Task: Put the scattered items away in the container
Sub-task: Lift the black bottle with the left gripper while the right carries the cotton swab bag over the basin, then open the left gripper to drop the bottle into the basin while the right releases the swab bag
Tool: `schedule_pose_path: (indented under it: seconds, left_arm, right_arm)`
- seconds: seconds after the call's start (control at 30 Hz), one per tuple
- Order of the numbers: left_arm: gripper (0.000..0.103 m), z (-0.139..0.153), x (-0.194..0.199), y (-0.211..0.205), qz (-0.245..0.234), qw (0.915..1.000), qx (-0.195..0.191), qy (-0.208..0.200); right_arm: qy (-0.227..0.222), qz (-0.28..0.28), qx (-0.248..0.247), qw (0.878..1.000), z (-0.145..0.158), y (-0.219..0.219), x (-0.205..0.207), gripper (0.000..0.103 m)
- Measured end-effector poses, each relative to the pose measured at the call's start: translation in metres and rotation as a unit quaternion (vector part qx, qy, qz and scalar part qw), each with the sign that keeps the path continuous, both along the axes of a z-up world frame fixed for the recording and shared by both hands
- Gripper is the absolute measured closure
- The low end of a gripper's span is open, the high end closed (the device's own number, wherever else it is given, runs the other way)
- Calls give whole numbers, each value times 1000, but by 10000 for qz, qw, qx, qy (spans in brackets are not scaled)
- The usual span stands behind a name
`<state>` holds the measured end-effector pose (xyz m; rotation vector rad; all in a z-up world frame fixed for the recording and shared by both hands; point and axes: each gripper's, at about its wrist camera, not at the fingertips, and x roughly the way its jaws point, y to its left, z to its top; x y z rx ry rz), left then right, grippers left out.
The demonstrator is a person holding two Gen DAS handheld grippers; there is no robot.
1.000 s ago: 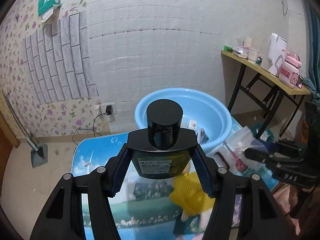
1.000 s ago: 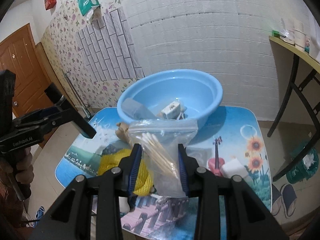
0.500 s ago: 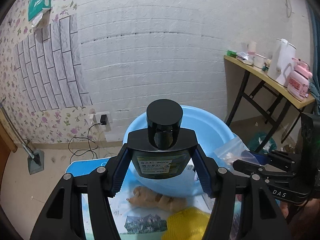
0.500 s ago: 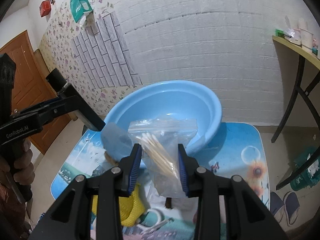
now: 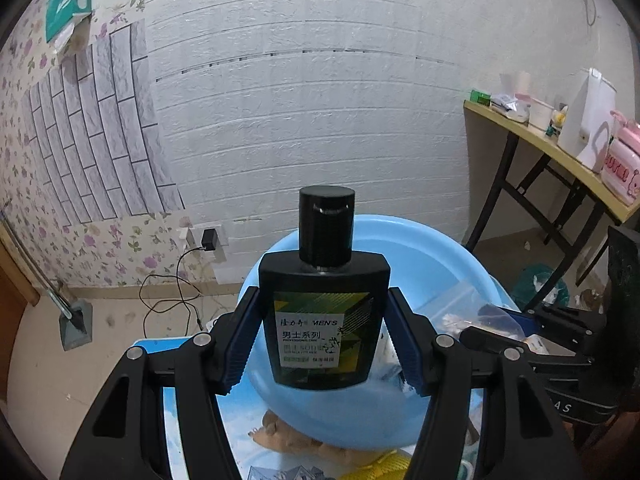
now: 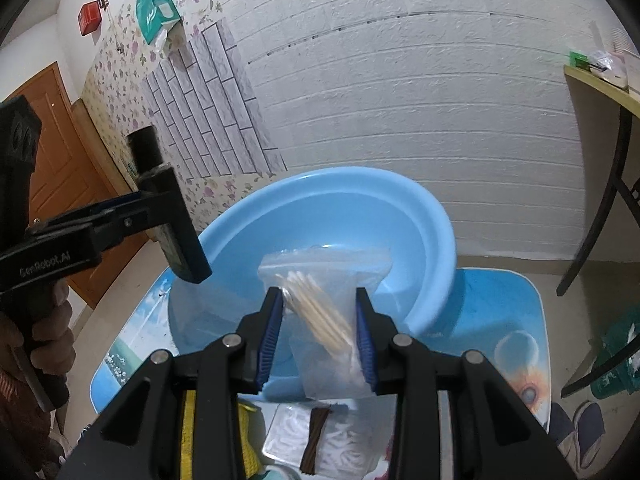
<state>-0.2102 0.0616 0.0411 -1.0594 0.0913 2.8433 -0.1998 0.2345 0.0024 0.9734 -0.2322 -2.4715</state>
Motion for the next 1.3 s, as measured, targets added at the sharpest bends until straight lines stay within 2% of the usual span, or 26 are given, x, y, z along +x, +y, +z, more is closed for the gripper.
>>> schedule_pose_path:
  seconds: [0.7,0.9,1.3]
  left_arm:
    - [42,-33,-18,18,-50,9996,-17,-262]
    - [42,-46,-22,23,-90,9990,-157,-404]
    - [42,-57,-19,23,-68,9984,-188,-537]
  right_arm:
    - [64,71,-44,9999,-13,-6,-13,68]
    - [45,83,-68,9999,-15,-6,-14,68]
    - [4,109,-129,9999,-16,-3,-14,66]
